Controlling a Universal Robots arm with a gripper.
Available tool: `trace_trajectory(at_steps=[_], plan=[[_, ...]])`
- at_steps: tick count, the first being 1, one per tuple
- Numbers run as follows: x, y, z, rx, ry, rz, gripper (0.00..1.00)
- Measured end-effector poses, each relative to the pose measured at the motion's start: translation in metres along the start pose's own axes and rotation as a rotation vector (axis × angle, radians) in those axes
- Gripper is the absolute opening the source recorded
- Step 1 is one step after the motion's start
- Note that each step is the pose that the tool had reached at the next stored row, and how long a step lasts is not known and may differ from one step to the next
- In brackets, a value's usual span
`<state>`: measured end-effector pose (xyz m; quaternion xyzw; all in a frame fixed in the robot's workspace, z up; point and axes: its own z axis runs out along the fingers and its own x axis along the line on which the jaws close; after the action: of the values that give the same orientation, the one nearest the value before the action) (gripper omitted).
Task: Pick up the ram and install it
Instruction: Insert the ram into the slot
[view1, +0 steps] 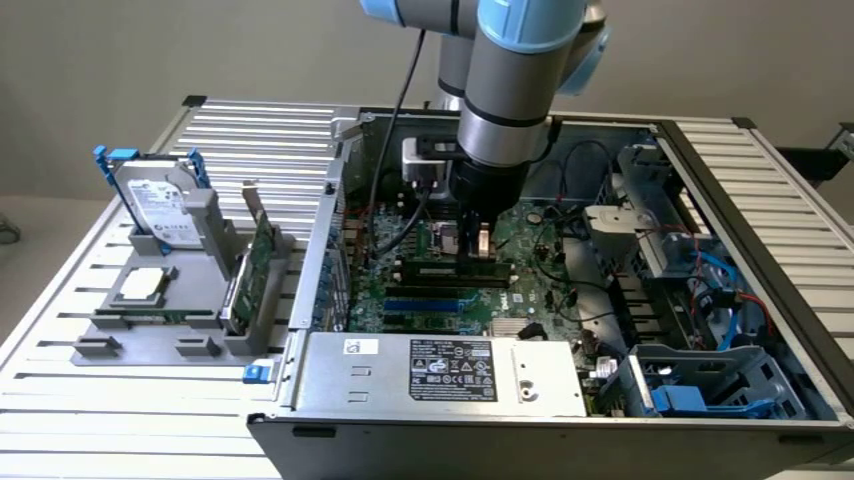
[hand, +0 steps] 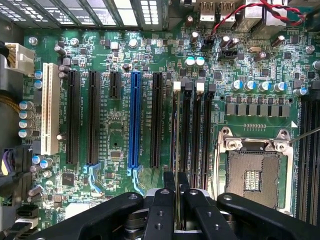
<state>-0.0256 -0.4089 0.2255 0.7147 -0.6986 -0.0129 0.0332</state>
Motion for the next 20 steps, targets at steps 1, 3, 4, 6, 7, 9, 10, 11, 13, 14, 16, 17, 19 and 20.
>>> trace_trajectory(at_steps=[1, 3, 4, 6, 7, 9, 10, 11, 13, 14, 16, 17, 19, 20], plan=[[0.0, 0.0, 0.0003, 0.0001, 0.0, 0.0, 0.14], [0.0, -0.0001, 0.0008, 0.0003, 0.0, 0.0, 0.14], [0.0, -0.0001, 0.001, 0.0004, 0.0, 0.0, 0.14], [0.0, -0.0001, 0.0014, 0.0004, 0.0001, 0.0, 0.14], [0.0, -0.0001, 0.0016, 0.0004, 0.0001, 0.0, 0.14], [-0.0001, -0.0001, 0.0022, 0.0005, -0.0002, 0.0, 0.14], [-0.0001, -0.0002, 0.0025, 0.0005, -0.0002, 0.0, 0.14], [-0.0001, -0.0002, 0.0028, 0.0005, -0.0001, 0.0, 0.14], [-0.0001, -0.0002, 0.0036, 0.0005, -0.0001, 0.0, 0.14], [-0.0001, -0.0003, 0.004, 0.0005, -0.0001, 0.0, 0.14], [-0.0002, -0.0003, 0.0049, 0.0005, -0.0001, 0.0, 0.14], [-0.0002, -0.0004, 0.0054, 0.0005, 0.0, 0.0, 0.14], [-0.0002, -0.0004, 0.0063, 0.0004, 0.0, 0.0, 0.14], [-0.0002, -0.0004, 0.0067, 0.0004, 0.0, 0.0, 0.14]])
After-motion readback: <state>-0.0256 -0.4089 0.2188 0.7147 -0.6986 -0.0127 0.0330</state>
